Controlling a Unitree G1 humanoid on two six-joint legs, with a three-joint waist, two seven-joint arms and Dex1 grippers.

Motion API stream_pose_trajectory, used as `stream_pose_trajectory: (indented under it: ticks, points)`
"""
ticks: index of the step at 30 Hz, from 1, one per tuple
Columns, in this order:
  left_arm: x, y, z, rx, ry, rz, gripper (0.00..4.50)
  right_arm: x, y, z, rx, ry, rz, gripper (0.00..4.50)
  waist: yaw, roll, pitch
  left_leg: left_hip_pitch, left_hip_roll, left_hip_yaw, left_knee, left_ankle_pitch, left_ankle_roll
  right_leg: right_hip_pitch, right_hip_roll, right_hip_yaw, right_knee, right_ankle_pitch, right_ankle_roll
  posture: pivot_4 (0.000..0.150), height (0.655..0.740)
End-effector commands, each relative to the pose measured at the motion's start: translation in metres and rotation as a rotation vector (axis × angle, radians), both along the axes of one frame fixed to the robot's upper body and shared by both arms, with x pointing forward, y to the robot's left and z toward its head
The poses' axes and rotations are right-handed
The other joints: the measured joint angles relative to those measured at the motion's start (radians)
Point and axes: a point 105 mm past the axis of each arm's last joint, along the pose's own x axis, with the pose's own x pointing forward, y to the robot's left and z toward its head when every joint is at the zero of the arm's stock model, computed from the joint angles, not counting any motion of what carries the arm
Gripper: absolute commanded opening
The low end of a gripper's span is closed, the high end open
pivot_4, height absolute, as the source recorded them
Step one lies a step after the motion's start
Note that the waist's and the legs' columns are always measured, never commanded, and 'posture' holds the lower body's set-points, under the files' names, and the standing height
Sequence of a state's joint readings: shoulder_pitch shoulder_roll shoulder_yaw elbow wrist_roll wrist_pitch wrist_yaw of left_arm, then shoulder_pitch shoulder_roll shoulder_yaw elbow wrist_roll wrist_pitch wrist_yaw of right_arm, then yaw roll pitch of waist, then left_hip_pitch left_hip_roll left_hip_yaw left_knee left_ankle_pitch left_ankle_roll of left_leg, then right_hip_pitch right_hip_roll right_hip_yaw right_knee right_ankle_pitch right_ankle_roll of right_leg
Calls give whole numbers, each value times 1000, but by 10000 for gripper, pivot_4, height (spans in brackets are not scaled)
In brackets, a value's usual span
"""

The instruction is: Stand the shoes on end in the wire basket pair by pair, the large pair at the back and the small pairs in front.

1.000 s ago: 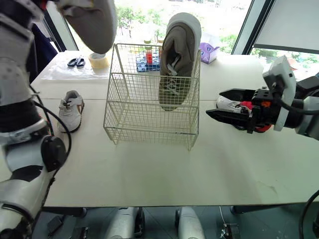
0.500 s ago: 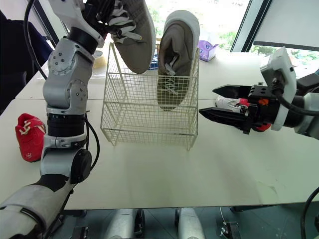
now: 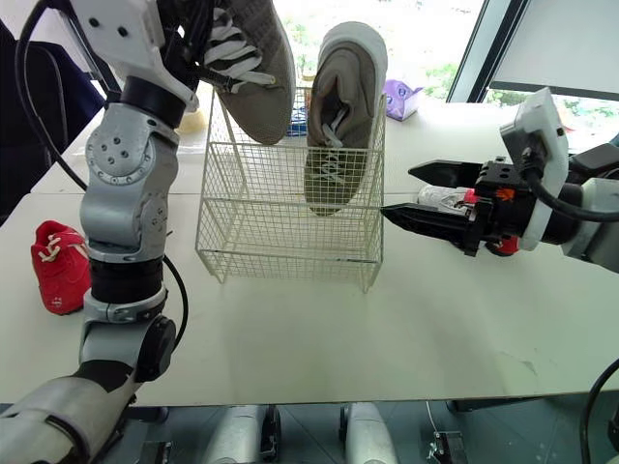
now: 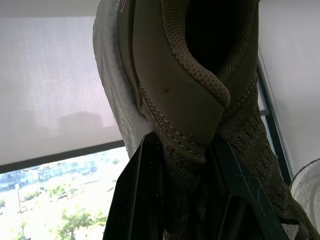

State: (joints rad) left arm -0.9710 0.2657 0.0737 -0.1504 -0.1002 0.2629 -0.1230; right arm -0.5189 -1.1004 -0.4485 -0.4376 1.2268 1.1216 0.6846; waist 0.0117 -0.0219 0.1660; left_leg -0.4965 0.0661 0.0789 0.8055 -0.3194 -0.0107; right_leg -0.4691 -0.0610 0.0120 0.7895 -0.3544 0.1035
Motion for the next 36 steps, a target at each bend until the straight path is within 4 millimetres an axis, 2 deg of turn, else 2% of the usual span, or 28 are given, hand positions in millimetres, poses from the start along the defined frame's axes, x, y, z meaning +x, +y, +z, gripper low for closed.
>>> stream_pose_trajectory:
  ticks: [1,8,15,20,24,29,36]
  points:
    - [-12,2,34,-9,-93,2,4531,-3,-1,11,-4,-56,7,45000,0,0,0,-1,0,0,0,0,0,0,0,0,0,0,0,1500,6609]
    - [-4,-2,30,5,-86,-2,4531,-5,-1,11,1,-62,7,45000,0,0,0,-1,0,0,0,0,0,-1,0,0,0,0,0,1500,6609]
    - [8,-2,-1,23,-23,-10,4531,-4,-1,9,5,-66,-1,45000,0,0,0,-1,0,0,0,0,0,-1,0,0,0,0,0,1500,6609]
    - [26,0,-34,26,79,-13,4531,-2,2,7,11,-70,3,45000,0,0,0,-1,0,0,0,0,0,-1,0,0,0,0,0,1500,6609]
    - [26,-5,-42,13,138,-47,4531,1,4,6,11,-71,7,45000,0,0,0,-1,0,0,0,0,0,-1,0,0,0,0,0,1500,6609]
    - [38,7,-54,0,218,-45,4531,3,6,4,15,-72,16,45000,1,0,0,-1,0,0,0,0,0,0,0,0,0,0,0,1500,6609]
    - [34,16,-76,-1,276,-36,4531,4,8,3,28,-71,22,45000,-1,0,0,0,0,0,0,0,0,0,0,0,0,0,0,1500,6609]
